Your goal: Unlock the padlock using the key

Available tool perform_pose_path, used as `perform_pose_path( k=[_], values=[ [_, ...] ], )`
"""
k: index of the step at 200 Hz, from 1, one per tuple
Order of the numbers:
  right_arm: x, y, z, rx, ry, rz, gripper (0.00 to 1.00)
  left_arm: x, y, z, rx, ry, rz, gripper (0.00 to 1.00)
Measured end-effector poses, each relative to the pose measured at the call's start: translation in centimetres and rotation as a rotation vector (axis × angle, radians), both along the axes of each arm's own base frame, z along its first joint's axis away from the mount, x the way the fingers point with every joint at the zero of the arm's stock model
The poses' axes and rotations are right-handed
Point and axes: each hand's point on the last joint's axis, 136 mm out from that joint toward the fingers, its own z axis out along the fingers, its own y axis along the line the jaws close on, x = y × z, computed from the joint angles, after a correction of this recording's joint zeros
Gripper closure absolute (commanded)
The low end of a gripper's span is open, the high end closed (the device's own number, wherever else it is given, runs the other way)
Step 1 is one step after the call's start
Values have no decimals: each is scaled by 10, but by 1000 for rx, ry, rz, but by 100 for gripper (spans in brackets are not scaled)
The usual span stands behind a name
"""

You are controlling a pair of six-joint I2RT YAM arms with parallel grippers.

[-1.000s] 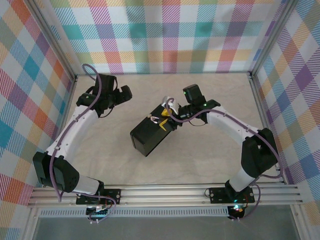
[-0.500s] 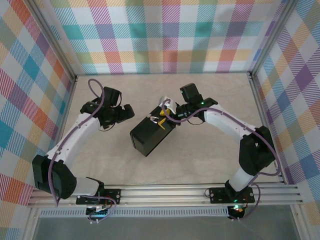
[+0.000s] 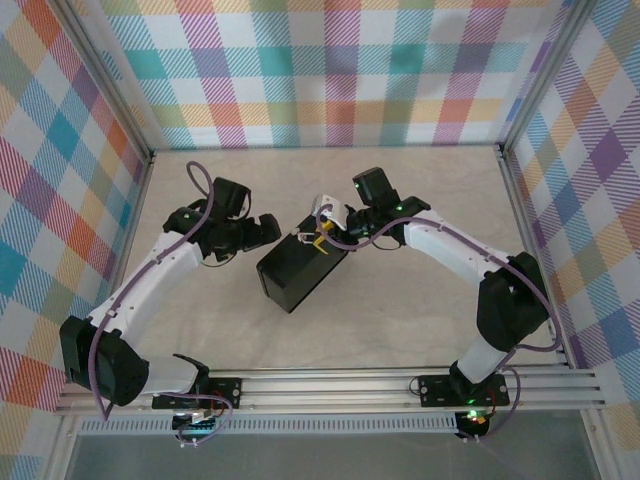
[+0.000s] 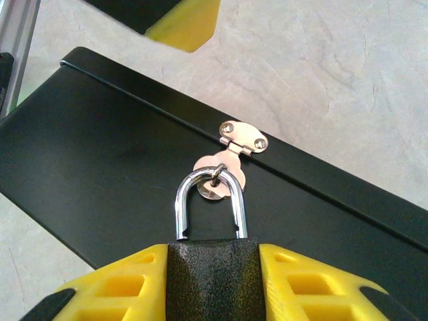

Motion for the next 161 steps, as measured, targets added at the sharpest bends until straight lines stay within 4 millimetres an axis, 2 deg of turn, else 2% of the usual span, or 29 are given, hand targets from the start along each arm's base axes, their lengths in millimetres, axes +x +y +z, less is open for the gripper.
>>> perform_pose_path(
  k=[44, 109, 161],
  values=[
    [-3, 0, 5, 4, 83, -45, 77, -3, -5, 0, 3, 2, -18, 0],
    [-13, -1, 11, 30, 351, -145, 79, -5, -4, -6, 12, 17, -17, 0],
    [-7, 2, 15, 103, 600, -319, 81, -4, -8, -15, 26, 43, -33, 0]
  ],
)
